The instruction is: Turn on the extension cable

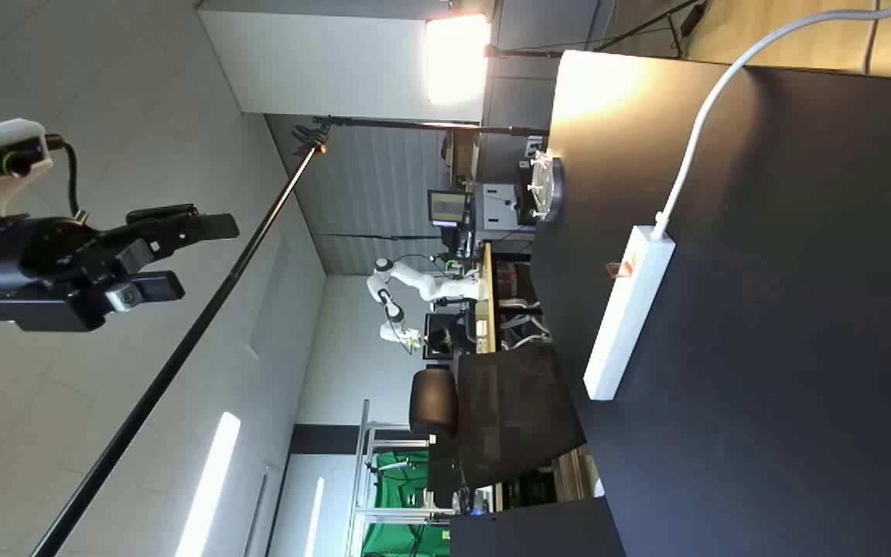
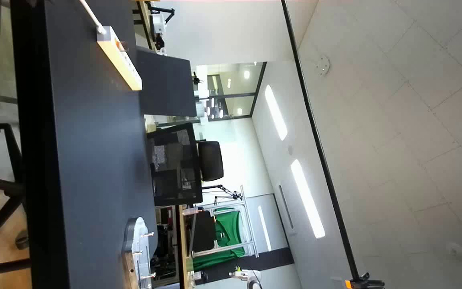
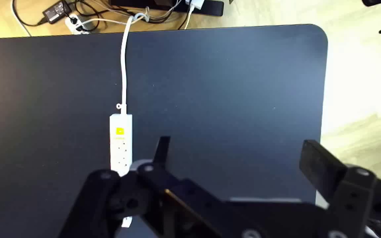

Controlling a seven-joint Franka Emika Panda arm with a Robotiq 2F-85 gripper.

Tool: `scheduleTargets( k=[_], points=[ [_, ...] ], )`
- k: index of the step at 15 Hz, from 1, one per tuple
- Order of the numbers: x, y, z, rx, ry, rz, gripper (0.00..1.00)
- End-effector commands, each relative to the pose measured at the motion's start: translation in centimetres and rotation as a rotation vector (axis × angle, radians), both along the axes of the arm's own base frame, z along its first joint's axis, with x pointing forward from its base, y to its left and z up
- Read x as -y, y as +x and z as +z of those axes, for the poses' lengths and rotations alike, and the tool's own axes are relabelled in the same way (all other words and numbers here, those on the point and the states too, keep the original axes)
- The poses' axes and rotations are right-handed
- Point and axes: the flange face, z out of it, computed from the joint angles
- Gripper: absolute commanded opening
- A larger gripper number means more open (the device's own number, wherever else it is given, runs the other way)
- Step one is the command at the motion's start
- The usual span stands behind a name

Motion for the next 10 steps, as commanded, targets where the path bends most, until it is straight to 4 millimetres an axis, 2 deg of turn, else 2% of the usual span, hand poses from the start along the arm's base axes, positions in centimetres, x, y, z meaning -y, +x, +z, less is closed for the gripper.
scheduleTargets(
  k=[1, 10],
  points=[
    [-0.01, 0.05, 0.04, 0.0, 0.0, 0.0, 1.0],
    [0.33, 0.35, -0.26, 0.02, 0.007, 0.021, 1.0]
  ],
)
